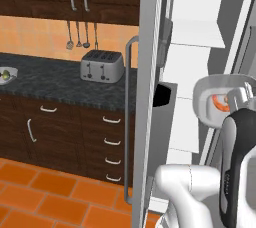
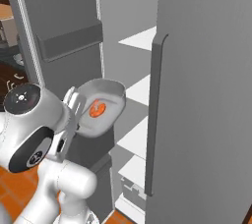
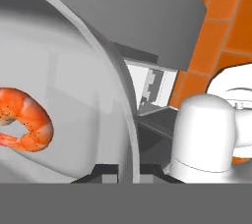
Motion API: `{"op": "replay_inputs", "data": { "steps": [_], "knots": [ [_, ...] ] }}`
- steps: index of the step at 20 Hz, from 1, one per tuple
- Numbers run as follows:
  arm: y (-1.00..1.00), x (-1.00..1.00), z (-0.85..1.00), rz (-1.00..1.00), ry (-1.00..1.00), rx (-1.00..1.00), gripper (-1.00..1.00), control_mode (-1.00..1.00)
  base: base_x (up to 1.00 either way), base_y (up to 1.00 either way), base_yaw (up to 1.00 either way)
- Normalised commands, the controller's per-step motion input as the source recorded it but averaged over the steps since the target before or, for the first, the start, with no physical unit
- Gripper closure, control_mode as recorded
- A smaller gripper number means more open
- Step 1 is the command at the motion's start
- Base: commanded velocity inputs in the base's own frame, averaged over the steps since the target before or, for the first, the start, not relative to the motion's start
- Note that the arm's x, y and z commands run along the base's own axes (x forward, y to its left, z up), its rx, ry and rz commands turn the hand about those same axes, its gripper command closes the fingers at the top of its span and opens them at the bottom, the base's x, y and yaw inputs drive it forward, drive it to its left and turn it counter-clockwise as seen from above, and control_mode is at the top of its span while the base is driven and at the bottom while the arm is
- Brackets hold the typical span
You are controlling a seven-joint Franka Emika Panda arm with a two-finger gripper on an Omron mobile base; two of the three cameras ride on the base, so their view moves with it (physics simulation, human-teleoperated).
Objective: Take the meat container that has the shrimp and place it on the second highest rack of the freezer. Then take the vegetable container that has the tomato and cucumber and place it on the highest rack of the freezer.
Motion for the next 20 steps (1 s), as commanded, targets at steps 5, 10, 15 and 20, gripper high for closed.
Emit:
{"op": "replay_inputs", "data": {
  "steps": [5,10,15,20],
  "knots": [
    [0.02,0.8,-0.01,0.0,-0.16,0.0,1.0,-1.0,0.0,0.0,0.0],
    [0.0,0.54,-0.07,0.0,-0.22,0.04,1.0,-1.0,0.0,0.0,0.0],
    [-0.07,0.58,0.0,-0.01,0.01,0.09,1.0,-1.0,0.0,0.0,0.0],
    [-0.41,0.39,-0.08,0.03,0.12,0.05,1.0,-1.0,0.0,0.0,0.0]
  ]
}}
